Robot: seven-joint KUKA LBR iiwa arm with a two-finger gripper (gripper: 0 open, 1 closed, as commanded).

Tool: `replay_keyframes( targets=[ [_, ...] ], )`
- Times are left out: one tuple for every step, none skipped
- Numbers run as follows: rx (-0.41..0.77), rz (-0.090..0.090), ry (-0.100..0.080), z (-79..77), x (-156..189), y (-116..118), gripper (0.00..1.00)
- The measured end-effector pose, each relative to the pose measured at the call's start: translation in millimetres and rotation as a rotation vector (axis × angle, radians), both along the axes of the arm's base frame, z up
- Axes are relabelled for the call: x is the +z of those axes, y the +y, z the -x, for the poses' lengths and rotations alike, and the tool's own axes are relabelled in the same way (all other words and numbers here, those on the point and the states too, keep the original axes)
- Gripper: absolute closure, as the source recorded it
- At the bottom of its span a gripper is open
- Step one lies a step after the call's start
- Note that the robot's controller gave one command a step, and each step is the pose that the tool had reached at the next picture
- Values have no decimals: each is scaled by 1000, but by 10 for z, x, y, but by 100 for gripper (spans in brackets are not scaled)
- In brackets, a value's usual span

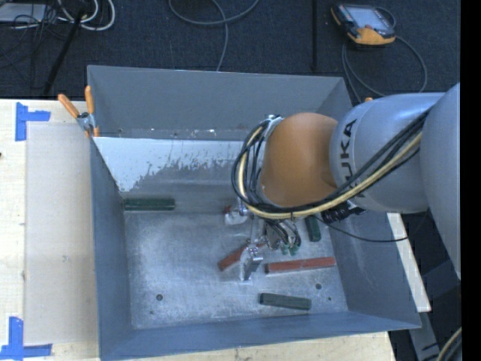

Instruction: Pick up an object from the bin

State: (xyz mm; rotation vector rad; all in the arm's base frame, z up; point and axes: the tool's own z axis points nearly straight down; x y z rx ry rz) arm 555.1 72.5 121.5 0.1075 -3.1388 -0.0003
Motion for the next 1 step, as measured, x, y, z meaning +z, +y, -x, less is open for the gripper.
replay_keyframes(
  targets=[
    [16,-1,-4,-328,-479,-616,0]
  ],
)
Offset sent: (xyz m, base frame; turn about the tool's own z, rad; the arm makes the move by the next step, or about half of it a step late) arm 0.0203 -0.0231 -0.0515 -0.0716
